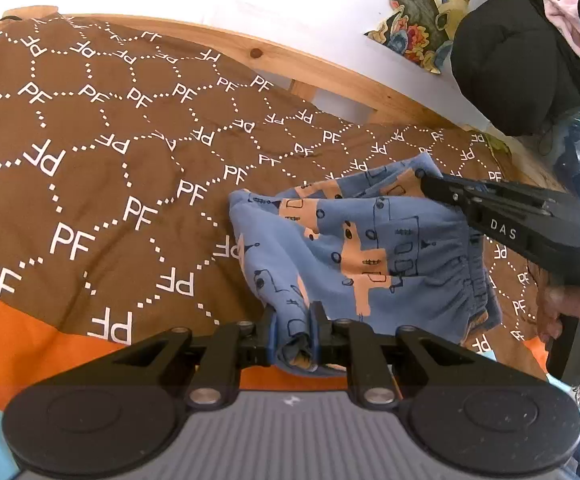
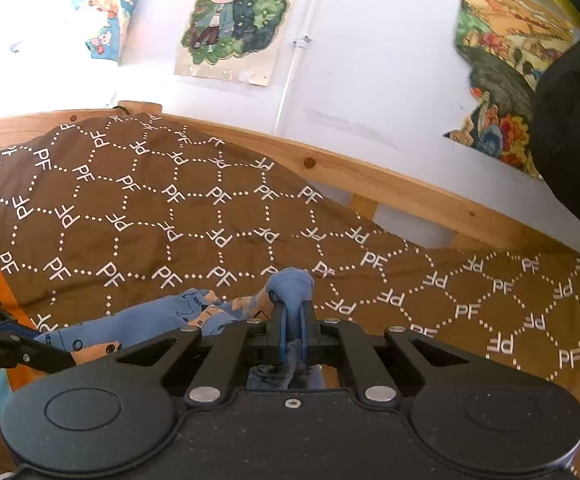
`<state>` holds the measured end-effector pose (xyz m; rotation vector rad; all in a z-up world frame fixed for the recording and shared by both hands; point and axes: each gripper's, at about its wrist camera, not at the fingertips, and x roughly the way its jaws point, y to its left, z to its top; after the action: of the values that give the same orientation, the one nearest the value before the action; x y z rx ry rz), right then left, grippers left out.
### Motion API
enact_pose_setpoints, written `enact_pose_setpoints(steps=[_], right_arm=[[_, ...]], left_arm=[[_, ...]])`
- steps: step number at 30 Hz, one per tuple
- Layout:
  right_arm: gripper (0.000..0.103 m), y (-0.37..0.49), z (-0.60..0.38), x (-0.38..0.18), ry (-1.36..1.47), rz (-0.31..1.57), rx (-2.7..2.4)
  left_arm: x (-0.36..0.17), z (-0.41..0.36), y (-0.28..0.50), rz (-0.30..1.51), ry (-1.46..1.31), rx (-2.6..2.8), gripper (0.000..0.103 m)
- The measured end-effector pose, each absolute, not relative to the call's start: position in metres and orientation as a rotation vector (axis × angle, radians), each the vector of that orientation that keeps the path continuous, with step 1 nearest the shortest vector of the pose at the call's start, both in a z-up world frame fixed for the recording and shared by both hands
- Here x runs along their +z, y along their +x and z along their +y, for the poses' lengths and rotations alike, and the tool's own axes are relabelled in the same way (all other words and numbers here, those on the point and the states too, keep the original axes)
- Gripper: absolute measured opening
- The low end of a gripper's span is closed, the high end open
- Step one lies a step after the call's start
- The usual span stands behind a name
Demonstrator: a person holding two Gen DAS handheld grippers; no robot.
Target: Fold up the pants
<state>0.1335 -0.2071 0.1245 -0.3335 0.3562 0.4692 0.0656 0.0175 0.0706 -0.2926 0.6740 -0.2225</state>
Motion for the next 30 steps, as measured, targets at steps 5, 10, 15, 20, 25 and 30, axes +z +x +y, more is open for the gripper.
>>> enact_pose_setpoints(steps=[5, 10, 15, 20, 25, 30], right_arm=[[0.005, 0.142, -0.201, 0.134, -0.369, 0.302, 0.473], [0.005, 0.165, -0.195, 0.15, -0.382, 0.232, 0.474], [0.004, 0.197, -0.193, 0.162, -0.364, 0.194, 0.464], [0.006, 0.203, -0.207, 0.137, -0.287, 0.328, 0.493], [0.037, 0.197, -0.24, 0.075, -0.102, 0.546, 0.439], [0.071, 0.199, -0.27, 0.043, 0.101, 0.637, 0.407]], left_arm=[[0.081, 0.018, 0.075, 0.643, -0.274, -0.21, 0.017], [0.107, 0.023, 0.1, 0.571, -0.235, -0.204, 0.017], [0.122, 0.013, 0.127, 0.514, -0.152, -0.199, 0.007], [0.094, 0.01, 0.123, 0.625, -0.139, -0.196, 0.007], [0.057, 0.04, 0.122, 0.785, -0.237, -0.151, 0.007], [0.047, 0.061, 0.122, 0.823, -0.358, -0.172, 0.031]])
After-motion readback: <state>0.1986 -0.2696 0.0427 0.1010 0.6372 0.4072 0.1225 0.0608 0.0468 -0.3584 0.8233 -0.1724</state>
